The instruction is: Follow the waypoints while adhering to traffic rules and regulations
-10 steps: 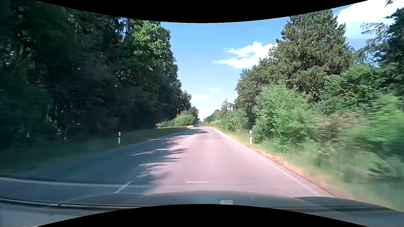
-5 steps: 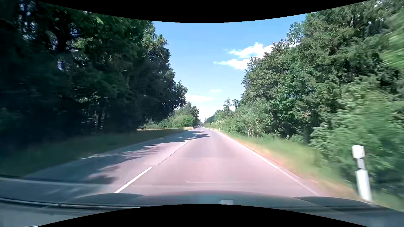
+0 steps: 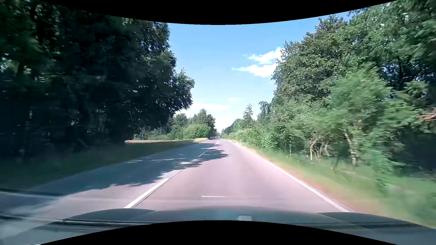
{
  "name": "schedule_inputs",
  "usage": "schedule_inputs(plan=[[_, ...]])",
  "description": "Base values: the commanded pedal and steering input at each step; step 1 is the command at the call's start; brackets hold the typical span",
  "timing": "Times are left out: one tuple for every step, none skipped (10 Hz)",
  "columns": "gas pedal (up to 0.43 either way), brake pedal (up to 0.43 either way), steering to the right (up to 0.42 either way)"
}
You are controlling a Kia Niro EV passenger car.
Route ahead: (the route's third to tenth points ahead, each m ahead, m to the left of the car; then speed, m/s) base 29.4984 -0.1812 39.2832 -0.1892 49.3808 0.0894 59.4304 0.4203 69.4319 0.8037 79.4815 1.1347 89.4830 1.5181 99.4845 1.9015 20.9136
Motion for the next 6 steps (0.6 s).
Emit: schedule_inputs(plan=[[0.197,0.0,-0.003],[0.197,0.0,-0.003],[0.197,0.0,-0.003],[0.197,0.0,-0.003],[0.197,0.0,-0.003],[0.197,0.0,-0.003]])
